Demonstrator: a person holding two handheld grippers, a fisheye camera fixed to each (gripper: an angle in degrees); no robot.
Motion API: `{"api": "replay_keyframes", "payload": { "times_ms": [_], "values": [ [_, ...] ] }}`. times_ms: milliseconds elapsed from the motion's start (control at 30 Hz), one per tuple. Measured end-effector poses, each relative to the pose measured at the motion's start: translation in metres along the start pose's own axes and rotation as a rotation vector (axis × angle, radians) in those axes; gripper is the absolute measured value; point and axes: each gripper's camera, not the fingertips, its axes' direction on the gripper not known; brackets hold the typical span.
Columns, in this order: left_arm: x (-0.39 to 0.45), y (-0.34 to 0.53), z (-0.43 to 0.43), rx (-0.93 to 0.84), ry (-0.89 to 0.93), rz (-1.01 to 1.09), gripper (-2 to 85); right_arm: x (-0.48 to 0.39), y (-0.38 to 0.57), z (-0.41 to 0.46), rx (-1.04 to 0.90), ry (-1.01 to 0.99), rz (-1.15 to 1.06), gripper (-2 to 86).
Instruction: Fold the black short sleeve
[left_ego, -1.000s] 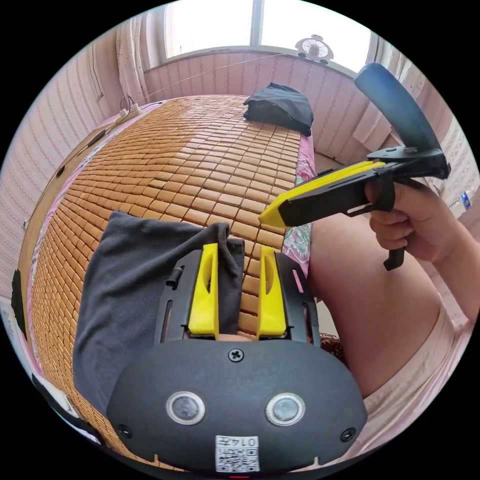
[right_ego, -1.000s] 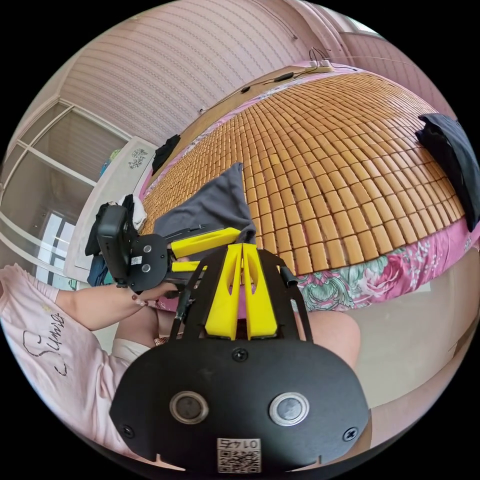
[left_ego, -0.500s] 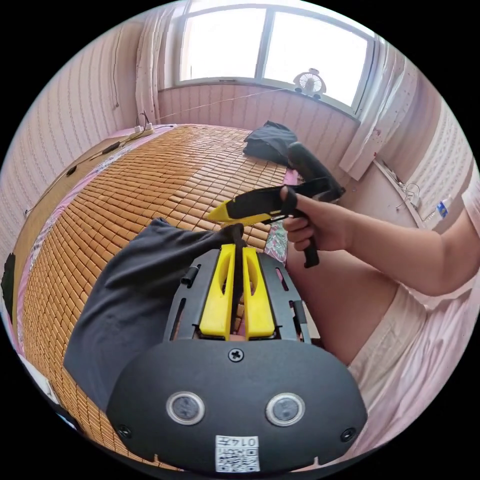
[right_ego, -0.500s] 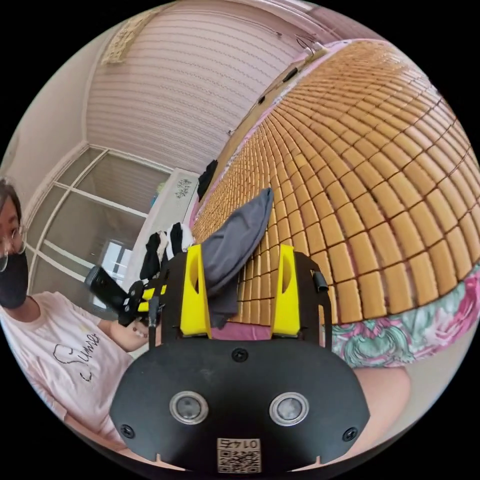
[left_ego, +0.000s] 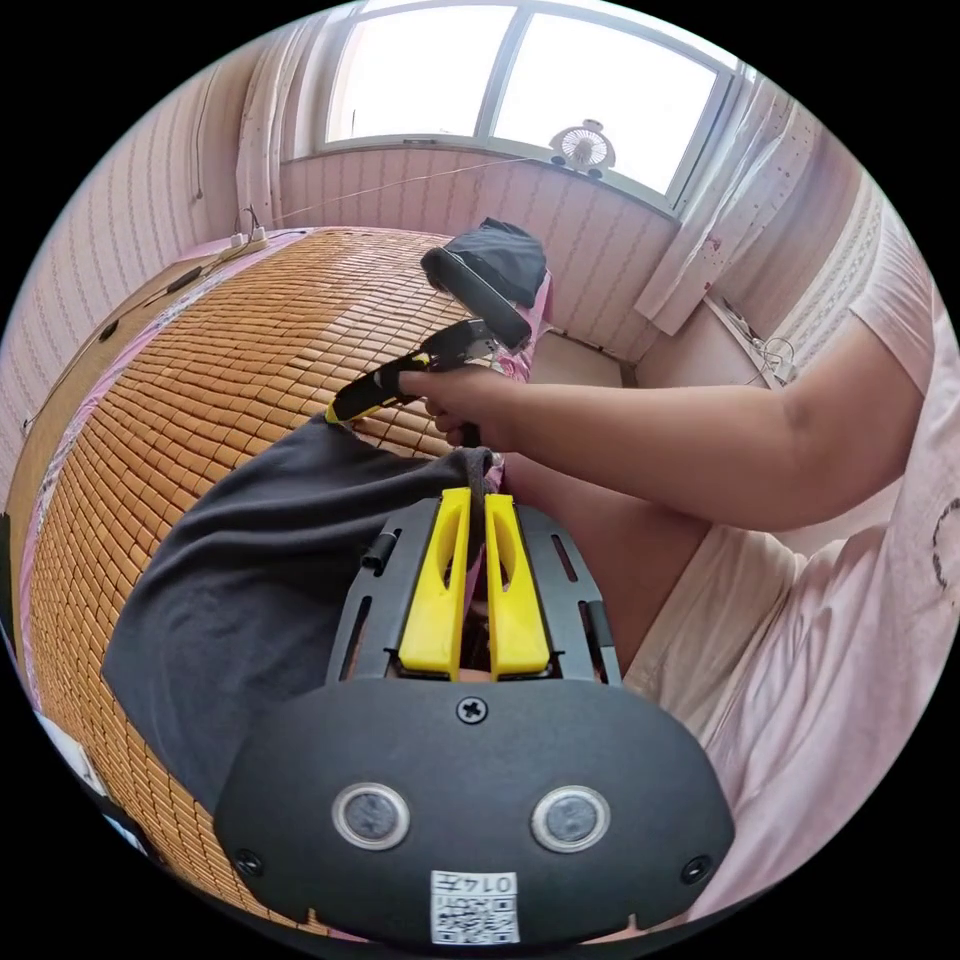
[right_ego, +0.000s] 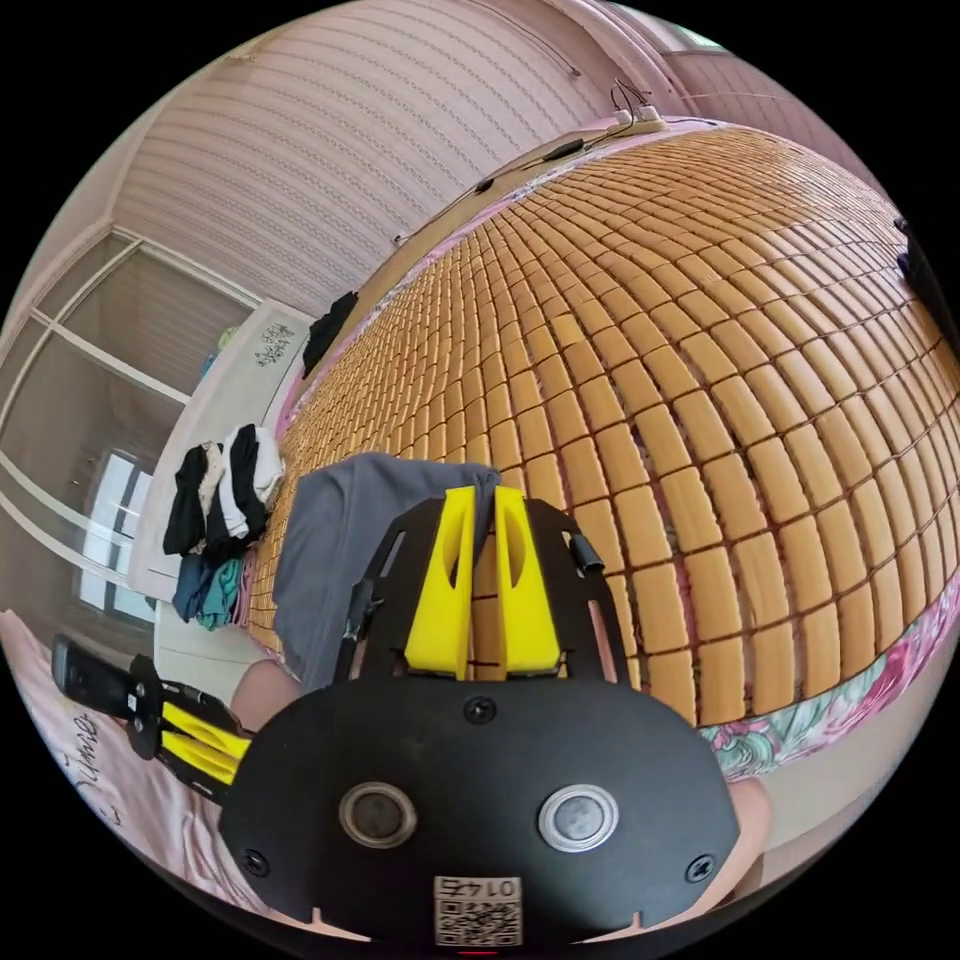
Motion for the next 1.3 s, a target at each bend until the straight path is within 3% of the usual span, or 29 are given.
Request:
{"api": "replay_keyframes", "payload": {
  "times_ms": [167, 400, 633, 733, 867, 1100, 1300],
  "values": [
    [-0.008, 0.003, -0.011, -0.011, 0.001, 0.014, 1.2, 0.021, 0.013, -0.018, 0.029, -0.171, 0.071, 1.1],
    [-0.004, -0.014, -0.029, 0.066, 0.087, 0.069, 1.6, 0.043, 0.061, -0.133, 0.257, -0.185, 0.139, 0.5],
    [-0.026, -0.024, -0.076, 0.407, 0.227, -0.068, 1.4, -0.006, 0.085, -0.221, 0.431, -0.142, 0.069, 0.4],
    [-0.058, -0.005, -0.102, 0.449, 0.218, -0.176, 1.5, -0.049, 0.069, -0.189, 0.369, -0.168, -0.009, 0.5],
    [-0.108, 0.039, -0.125, 0.413, 0.139, -0.344, 1.7, -0.113, 0.039, -0.064, 0.193, -0.166, -0.081, 0.6],
    [-0.186, 0.092, -0.110, 0.274, -0.049, -0.652, 2.6, -0.198, 0.017, 0.128, -0.042, 0.050, -0.149, 0.7],
    [-0.233, 0.109, -0.087, 0.109, -0.075, -0.803, 2.7, -0.241, 0.029, 0.155, 0.030, 0.181, -0.308, 1.1]
  ]
}}
